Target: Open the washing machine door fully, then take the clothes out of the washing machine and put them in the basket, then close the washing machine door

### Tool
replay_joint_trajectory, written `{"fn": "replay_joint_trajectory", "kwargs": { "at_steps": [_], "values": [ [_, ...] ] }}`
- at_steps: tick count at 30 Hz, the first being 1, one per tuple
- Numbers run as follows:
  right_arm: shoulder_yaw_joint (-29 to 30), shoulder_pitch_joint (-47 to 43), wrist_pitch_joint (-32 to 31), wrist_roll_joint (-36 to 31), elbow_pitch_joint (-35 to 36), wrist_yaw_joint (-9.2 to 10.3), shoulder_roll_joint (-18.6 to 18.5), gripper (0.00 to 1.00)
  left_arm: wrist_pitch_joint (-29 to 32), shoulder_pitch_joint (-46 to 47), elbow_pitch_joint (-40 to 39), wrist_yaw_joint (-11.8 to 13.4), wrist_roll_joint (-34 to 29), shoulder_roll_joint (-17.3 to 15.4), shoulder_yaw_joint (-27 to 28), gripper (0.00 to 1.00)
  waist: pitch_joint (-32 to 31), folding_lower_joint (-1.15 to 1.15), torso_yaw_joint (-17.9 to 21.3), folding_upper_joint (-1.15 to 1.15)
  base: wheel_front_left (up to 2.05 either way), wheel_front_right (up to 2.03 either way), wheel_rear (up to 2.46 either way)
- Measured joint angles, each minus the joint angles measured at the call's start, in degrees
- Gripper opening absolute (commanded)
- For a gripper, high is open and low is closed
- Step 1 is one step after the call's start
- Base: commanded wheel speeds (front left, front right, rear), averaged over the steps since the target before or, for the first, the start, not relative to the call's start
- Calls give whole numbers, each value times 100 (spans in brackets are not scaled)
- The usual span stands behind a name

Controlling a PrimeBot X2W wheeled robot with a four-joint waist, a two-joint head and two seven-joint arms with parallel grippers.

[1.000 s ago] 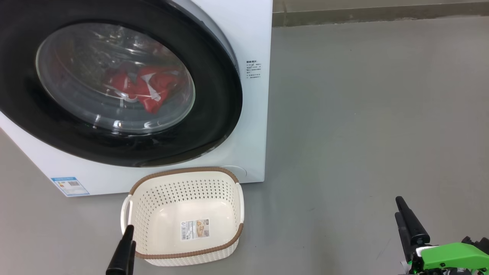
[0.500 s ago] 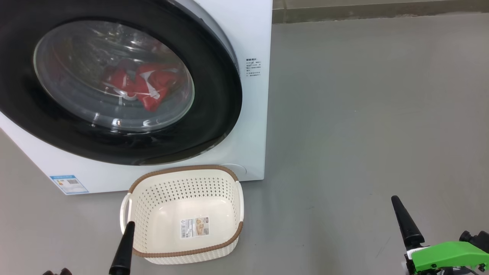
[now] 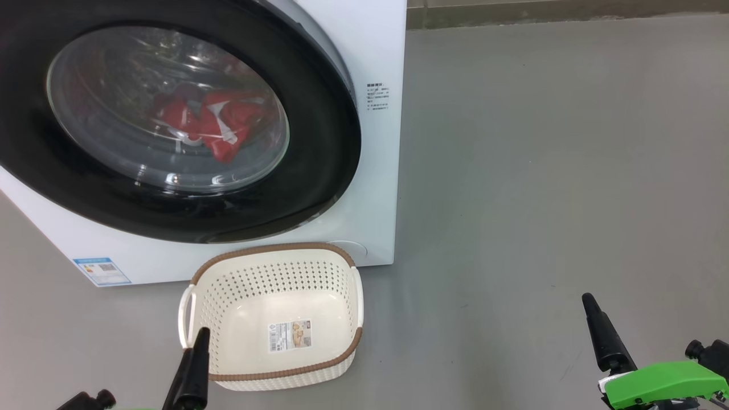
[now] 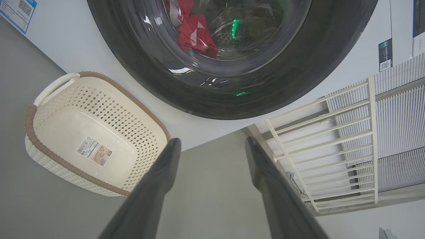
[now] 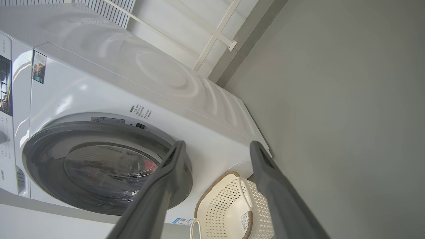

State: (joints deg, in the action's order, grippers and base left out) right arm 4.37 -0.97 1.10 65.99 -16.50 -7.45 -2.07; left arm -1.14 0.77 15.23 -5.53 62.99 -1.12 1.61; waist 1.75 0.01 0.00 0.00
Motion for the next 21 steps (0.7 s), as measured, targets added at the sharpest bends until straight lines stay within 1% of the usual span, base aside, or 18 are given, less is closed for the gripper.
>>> {"fn": "replay_joint_trajectory", "kwargs": {
  "at_steps": [12,21],
  "values": [
    [-97,-13,199,-719,58,0,-87,100,-201,-56,-65,63,-853,-12,-110,100,5,0,-12,0,0,0,0],
    [-133,-86,326,-1227,124,-1,-115,100,-309,-57,-154,123,-1356,-18,-170,100,-1,0,-28,0,0,0,0]
  ]
}}
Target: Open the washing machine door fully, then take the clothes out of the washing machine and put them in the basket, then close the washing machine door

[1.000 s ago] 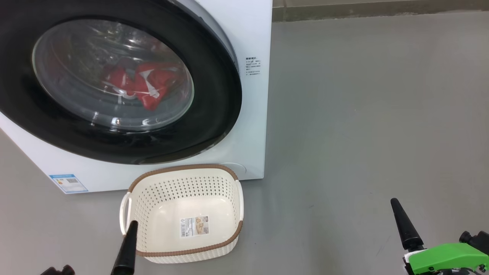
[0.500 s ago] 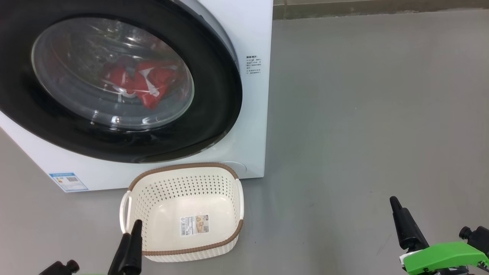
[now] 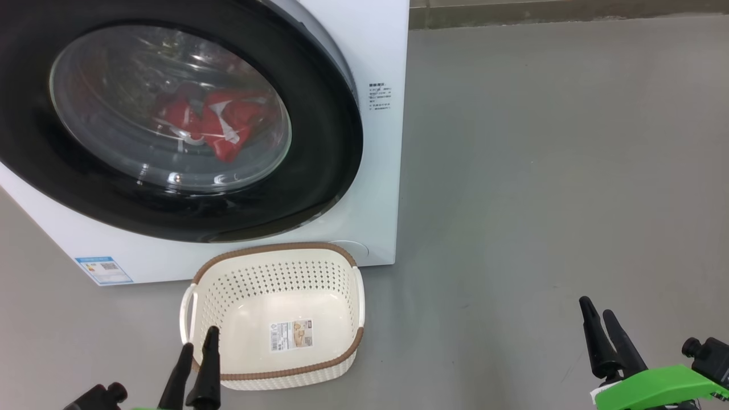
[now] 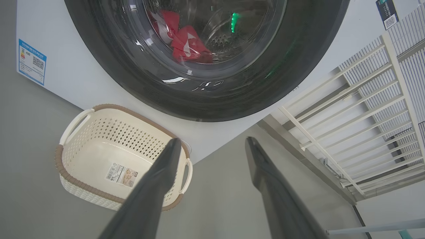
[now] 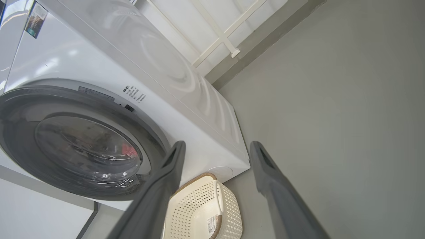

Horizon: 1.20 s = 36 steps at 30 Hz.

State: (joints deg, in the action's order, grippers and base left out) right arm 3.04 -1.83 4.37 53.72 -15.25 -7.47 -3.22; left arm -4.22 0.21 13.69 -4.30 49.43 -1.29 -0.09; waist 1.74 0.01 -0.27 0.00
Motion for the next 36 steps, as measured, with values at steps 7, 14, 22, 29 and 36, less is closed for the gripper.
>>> {"fn": "replay_joint_trajectory", "kwargs": {
  "at_steps": [7,14,22,29,36],
  "values": [
    [-1,-46,124,-430,56,0,-23,100,-140,-46,-47,43,-448,-11,-27,100,-4,0,0,0,0,0,0],
    [-14,-62,227,-837,137,0,-41,100,-250,-56,-73,83,-938,-15,-65,100,14,0,-1,0,0,0,0],
    [-13,-182,380,-1330,216,0,-71,100,-398,-93,-93,145,-1478,-25,-123,100,-6,0,-7,0,0,0,0],
    [-8,-183,482,-1738,286,0,-90,100,-503,-135,-122,182,-1929,-51,-147,100,22,0,-27,0,0,0,0],
    [-5,-201,608,-2082,316,0,-103,100,-605,-142,-189,231,-2396,-58,-158,100,28,0,-27,0,0,0,0]
  ]
}}
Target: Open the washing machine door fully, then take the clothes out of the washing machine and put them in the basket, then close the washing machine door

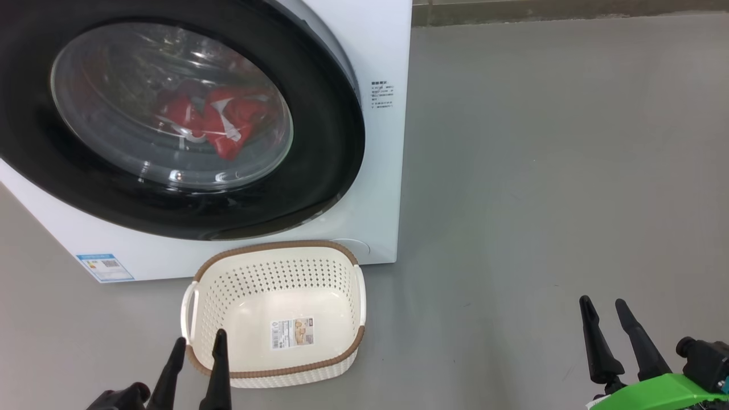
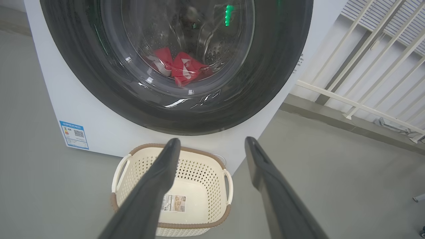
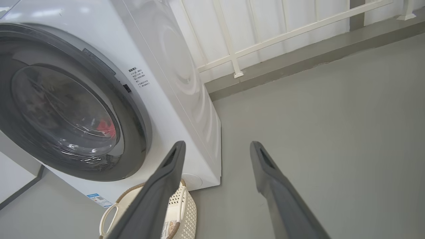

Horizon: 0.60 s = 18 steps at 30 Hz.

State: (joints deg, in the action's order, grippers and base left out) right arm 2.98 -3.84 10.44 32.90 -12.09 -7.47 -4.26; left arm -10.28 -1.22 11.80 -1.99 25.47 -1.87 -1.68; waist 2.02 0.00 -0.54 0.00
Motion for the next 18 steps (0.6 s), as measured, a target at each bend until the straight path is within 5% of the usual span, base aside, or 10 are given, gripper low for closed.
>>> {"fn": "replay_joint_trajectory", "kwargs": {
  "at_steps": [18],
  "values": [
    [182,-187,313,-968,148,0,-7,100,-337,-13,10,1,-1071,-19,-62,100,30,0,22,0,0,0,0]
  ]
}}
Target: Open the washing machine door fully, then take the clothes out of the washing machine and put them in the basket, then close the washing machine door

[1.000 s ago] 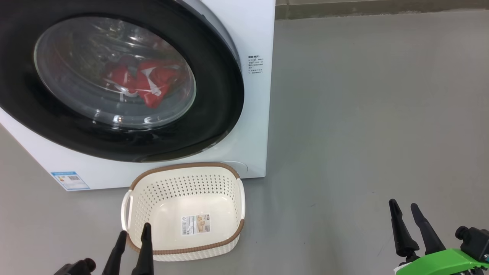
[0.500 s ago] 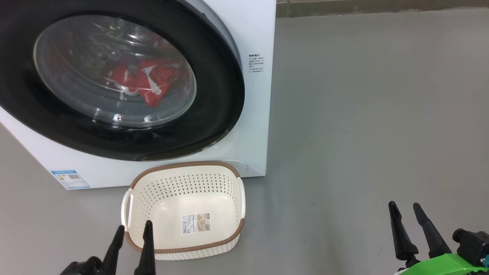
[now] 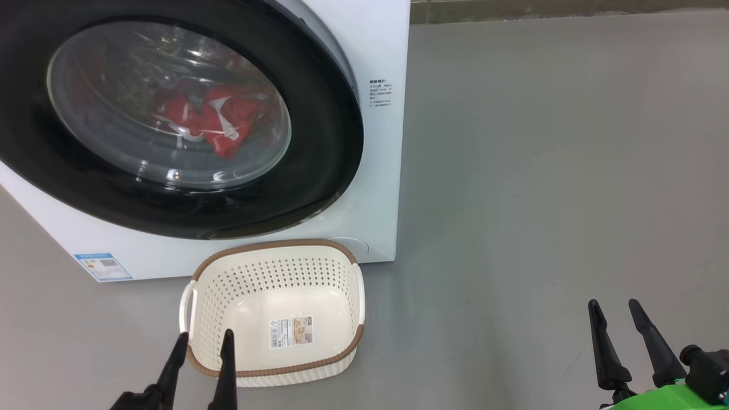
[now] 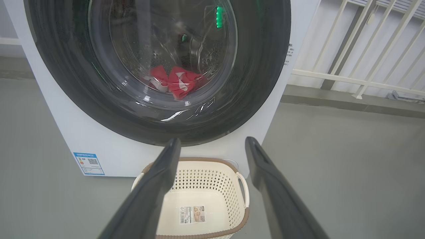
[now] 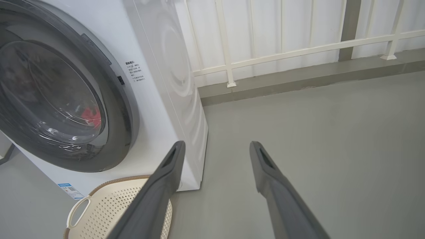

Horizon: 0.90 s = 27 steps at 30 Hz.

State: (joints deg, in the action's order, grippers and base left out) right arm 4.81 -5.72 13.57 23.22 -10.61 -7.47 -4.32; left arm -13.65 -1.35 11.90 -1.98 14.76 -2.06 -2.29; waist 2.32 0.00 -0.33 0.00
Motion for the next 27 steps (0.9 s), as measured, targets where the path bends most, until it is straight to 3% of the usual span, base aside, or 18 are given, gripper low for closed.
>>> {"fn": "replay_joint_trajectory", "kwargs": {
  "at_steps": [6,22,23,24,25,27],
  "values": [
    [9,1,66,-264,52,0,-1,100,-64,0,0,0,-274,-3,-3,100,25,0,-9,0,0,0,0],
    [23,-15,74,-199,54,0,16,100,-64,-20,23,0,-271,-18,-12,100,-40,0,-44,0,0,0,0],
    [13,-14,74,-113,54,0,33,47,-64,-20,26,0,-271,-18,-21,100,-42,0,-49,0,0,0,0],
    [-13,-12,74,-9,53,0,51,9,-64,-20,29,0,-270,-19,-35,100,-43,0,-56,0,0,0,0],
    [-53,-3,74,115,52,0,70,0,-64,-20,31,0,-269,-19,-56,100,-43,0,-62,0,0,0,0],
    [-188,62,74,321,45,0,100,0,-64,-20,32,0,-265,-20,-112,100,-33,0,-68,0,0,0,0]
  ]
}}
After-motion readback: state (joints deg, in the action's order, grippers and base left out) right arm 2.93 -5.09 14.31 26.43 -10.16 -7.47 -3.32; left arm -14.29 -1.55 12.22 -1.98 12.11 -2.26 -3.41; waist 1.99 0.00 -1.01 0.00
